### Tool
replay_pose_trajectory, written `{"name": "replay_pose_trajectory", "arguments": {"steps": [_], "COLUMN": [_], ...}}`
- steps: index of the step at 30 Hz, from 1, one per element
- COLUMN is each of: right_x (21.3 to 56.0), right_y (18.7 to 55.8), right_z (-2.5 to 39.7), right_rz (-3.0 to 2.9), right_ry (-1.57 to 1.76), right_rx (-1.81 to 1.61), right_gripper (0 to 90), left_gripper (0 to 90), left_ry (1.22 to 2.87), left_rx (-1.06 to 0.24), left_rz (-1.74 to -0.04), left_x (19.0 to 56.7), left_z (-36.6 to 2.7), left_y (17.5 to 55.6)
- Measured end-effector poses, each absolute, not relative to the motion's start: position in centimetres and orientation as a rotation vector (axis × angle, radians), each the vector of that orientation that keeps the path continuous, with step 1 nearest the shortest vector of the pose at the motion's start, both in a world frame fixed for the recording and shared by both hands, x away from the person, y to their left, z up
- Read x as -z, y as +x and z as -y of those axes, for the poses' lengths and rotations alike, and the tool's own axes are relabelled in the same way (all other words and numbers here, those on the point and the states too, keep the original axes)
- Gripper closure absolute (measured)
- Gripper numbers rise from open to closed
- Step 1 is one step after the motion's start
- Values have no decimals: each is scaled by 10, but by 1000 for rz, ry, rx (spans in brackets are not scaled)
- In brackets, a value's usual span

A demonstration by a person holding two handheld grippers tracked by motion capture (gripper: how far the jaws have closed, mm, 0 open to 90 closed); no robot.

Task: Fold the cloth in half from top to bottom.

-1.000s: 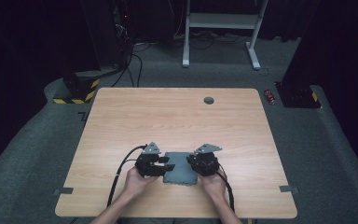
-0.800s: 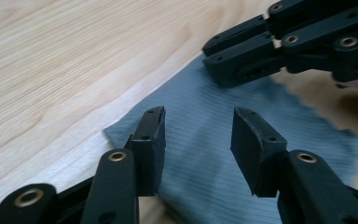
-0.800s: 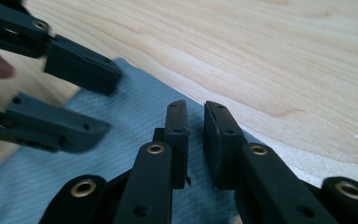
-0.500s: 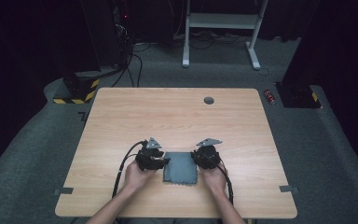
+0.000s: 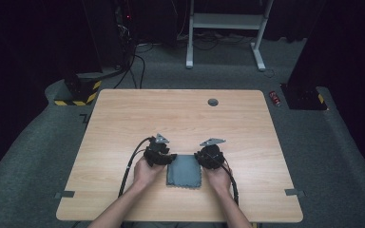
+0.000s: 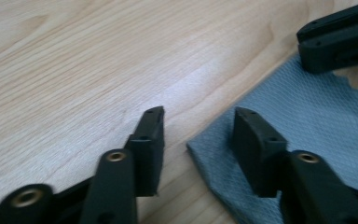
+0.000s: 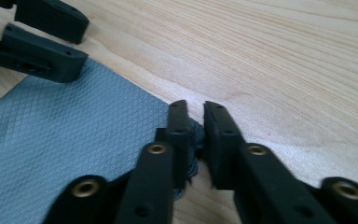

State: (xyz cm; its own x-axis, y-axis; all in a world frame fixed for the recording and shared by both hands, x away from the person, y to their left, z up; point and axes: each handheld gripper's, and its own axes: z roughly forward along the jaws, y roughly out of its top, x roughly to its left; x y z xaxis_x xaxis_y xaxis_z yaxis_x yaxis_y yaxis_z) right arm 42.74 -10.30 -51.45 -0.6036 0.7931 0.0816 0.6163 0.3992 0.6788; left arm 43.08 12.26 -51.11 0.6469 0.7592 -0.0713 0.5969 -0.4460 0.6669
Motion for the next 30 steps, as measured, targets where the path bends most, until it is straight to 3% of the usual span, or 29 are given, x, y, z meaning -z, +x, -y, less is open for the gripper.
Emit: {"name": "replay_pose_trajectory", "arguments": {"steps": [4, 6, 10, 19, 25, 30], "right_x": [512, 511, 506, 507, 506, 501], "right_y": [428, 429, 433, 458, 454, 432], "right_z": [101, 102, 103, 99, 100, 100], "right_rz": [-2417, -2410, -2383, -2329, -2303, -2313], "right_ry": [1201, 1210, 1204, 1257, 1279, 1212], "right_rx": [-972, -978, -983, -932, -953, -1012], "right_gripper": [882, 885, 888, 885, 807, 804], "left_gripper": [759, 841, 862, 848, 642, 608], "left_ry": [2217, 2212, 2173, 2178, 2142, 2174], "left_rx": [-242, -270, -310, -368, -394, -410], "left_rz": [-1015, -997, -999, -1029, -1044, -1012], "left_x": [509, 508, 506, 504, 496, 499], "left_z": [-120, -119, -118, -110, -121, -124], "left_y": [435, 436, 441, 465, 453, 439]}}
